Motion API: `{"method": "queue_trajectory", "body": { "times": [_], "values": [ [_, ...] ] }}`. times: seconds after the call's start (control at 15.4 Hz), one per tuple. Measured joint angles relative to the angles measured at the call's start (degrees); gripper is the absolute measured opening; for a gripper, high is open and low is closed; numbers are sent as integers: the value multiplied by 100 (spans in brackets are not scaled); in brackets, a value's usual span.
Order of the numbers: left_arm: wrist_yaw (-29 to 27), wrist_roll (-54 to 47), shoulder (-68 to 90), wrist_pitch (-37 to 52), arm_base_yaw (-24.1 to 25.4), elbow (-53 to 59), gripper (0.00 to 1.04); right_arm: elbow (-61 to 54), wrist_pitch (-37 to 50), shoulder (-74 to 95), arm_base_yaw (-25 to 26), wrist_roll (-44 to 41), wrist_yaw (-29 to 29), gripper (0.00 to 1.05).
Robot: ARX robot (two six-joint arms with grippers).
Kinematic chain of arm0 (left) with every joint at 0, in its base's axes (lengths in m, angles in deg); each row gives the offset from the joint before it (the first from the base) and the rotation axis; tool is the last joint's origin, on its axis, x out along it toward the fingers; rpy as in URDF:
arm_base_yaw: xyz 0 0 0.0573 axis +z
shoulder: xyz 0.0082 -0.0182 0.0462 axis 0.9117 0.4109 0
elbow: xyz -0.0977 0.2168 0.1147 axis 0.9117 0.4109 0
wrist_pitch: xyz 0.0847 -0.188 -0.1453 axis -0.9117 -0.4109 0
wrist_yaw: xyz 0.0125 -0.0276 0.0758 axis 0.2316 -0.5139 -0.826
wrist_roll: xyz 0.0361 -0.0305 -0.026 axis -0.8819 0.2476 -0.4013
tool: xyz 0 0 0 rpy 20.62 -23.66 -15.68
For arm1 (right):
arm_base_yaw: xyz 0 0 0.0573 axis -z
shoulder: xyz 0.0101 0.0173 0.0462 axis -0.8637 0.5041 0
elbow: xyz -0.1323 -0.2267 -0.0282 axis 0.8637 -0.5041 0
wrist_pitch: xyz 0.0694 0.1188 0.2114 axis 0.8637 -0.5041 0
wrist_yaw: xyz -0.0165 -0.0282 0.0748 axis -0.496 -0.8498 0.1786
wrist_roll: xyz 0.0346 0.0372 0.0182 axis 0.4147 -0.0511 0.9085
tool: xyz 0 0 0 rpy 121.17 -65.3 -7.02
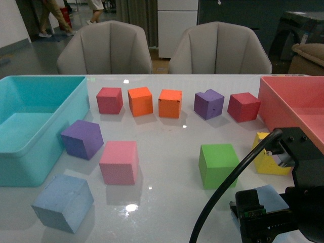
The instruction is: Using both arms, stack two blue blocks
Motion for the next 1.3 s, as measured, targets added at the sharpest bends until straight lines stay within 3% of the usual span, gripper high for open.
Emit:
{"method": "queue_trajectory", "body": {
  "times": [0.32,0.52,0.65,0.97,1.3],
  "values": [
    [0,0,0,0,0,0,98,-92,319,348,9,13,-2,95],
    [0,0,0,0,0,0,98,-273,310,275,92,11,92,59],
    [0,0,0,0,0,0,98,-369,72,-122,125,9,151,50],
    [0,0,0,0,0,0,98,313,-1113,-1620,-33,46,306,46],
    [2,0,0,0,0,0,98,2472,-1858,-393,-461,179,-52,45]
  ]
}}
